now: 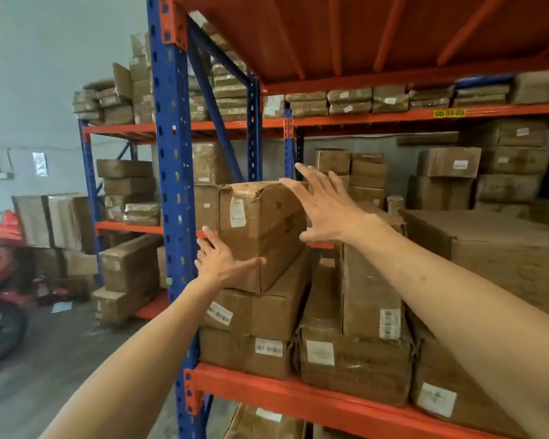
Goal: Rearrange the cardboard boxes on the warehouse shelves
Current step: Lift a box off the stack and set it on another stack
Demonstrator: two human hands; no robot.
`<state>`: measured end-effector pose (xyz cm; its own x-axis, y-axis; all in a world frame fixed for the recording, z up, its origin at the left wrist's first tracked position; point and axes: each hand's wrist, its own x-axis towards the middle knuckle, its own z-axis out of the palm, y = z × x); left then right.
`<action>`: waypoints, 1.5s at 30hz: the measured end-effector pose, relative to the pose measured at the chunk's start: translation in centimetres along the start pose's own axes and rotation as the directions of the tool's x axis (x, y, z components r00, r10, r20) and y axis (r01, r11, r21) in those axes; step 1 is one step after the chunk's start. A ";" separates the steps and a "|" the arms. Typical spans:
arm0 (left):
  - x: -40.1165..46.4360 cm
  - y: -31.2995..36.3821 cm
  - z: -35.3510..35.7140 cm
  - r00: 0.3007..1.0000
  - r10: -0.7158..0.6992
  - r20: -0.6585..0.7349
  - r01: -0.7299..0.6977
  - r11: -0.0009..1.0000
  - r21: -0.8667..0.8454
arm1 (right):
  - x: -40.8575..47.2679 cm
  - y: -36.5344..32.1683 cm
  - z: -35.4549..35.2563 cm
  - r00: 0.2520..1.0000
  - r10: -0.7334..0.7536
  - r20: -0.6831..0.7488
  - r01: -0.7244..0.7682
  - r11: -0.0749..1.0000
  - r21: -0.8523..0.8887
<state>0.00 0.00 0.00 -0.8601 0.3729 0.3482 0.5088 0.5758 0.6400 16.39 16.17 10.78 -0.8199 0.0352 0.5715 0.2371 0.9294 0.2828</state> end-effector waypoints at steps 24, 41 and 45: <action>8.8 -2.0 -0.4 0.869 0.490 -0.069 -0.462 0.853 0.242 | 12.1 -3.2 1.4 0.980 -0.089 0.177 0.159 0.888 -0.432; 8.7 -8.2 0.2 0.551 0.792 0.263 -0.655 0.214 0.725 | -1.4 -5.5 16.8 0.973 0.227 -0.030 -0.219 0.960 0.172; 9.1 -10.0 0.8 0.509 0.821 0.259 -0.712 0.232 0.663 | -2.4 -5.5 17.1 0.980 0.195 -0.026 -0.187 0.964 0.189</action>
<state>-12.88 -1.78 -3.79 -0.0103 0.8509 0.5252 0.7558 0.3506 -0.5531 8.11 17.26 -5.28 -0.7443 0.2062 0.6353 0.2829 0.9589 0.0202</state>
